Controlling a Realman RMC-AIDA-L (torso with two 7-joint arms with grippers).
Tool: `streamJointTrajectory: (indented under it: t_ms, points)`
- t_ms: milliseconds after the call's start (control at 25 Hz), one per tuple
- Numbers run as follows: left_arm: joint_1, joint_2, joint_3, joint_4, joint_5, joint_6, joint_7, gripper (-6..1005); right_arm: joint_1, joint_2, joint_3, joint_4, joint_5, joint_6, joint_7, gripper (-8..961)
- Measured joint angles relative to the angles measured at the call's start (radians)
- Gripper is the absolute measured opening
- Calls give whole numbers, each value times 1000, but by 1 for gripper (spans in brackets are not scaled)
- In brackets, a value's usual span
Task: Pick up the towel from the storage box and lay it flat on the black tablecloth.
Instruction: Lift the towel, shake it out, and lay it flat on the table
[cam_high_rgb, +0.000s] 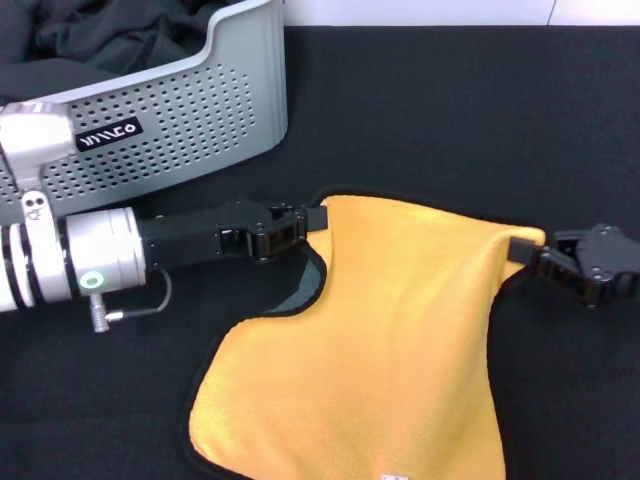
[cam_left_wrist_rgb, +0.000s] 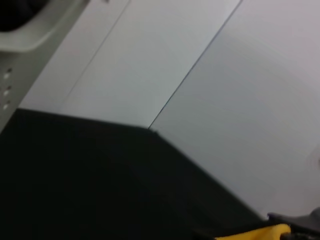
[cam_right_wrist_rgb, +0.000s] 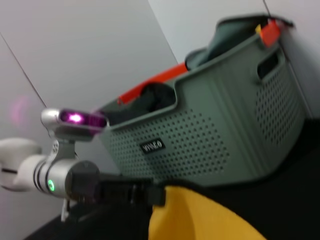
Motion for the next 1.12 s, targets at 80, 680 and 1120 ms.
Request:
streamJointTrajectory:
  t_ms: [80, 680, 1120]
  points:
    - [2, -2, -2, 29, 12, -33, 19, 21, 15, 6, -2, 12, -17, -17, 7, 3]
    - [13, 4, -5, 138, 86, -58, 218, 20, 55, 53, -3, 13, -92, -203, 14, 3]
    - [74, -11, -16, 262, 108, -100, 349, 21, 86, 57, -3, 8, -109, -252, 14, 3]
